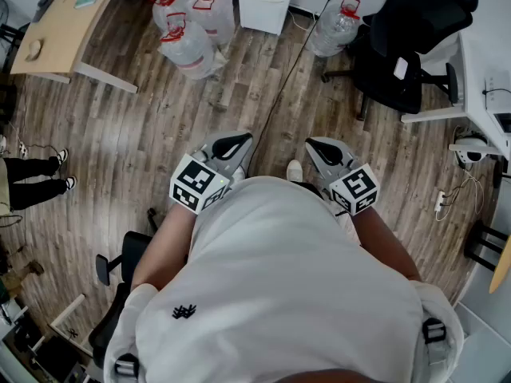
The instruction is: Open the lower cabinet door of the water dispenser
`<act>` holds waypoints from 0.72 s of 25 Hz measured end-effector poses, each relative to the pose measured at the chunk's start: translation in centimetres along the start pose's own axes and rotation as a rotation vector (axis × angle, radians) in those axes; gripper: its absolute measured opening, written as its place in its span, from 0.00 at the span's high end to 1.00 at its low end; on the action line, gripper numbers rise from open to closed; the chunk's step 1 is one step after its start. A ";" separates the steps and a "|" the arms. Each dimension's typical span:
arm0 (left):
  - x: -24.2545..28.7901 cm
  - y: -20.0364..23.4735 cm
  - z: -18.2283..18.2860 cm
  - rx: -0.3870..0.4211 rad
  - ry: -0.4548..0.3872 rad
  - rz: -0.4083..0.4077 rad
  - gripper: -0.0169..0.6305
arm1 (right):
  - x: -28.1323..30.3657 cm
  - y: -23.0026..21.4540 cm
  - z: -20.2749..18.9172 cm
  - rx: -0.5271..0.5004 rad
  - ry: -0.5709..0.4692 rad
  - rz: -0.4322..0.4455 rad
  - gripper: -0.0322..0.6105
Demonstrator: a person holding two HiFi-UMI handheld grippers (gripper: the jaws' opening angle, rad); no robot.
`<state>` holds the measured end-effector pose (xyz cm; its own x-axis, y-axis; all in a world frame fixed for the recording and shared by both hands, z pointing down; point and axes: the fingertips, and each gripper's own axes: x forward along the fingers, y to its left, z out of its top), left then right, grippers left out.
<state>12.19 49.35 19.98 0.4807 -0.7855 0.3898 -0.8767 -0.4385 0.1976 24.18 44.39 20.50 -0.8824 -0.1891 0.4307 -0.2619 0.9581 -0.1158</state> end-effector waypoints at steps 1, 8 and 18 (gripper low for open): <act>-1.1 0.6 -0.3 -0.001 -0.003 0.003 0.89 | 0.7 0.8 0.3 0.003 -0.001 -0.002 0.95; -6.4 3.4 -2.7 -0.007 -0.004 -0.004 0.89 | 4.0 6.0 1.4 0.008 -0.006 -0.019 0.95; -4.5 5.1 -2.5 -0.031 0.017 0.014 0.89 | 4.6 3.6 0.7 0.038 0.005 -0.024 0.95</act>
<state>5.53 51.72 21.54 0.4687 -0.7835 0.4079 -0.8834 -0.4139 0.2199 18.90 46.79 21.50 -0.8739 -0.2110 0.4380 -0.2978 0.9444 -0.1393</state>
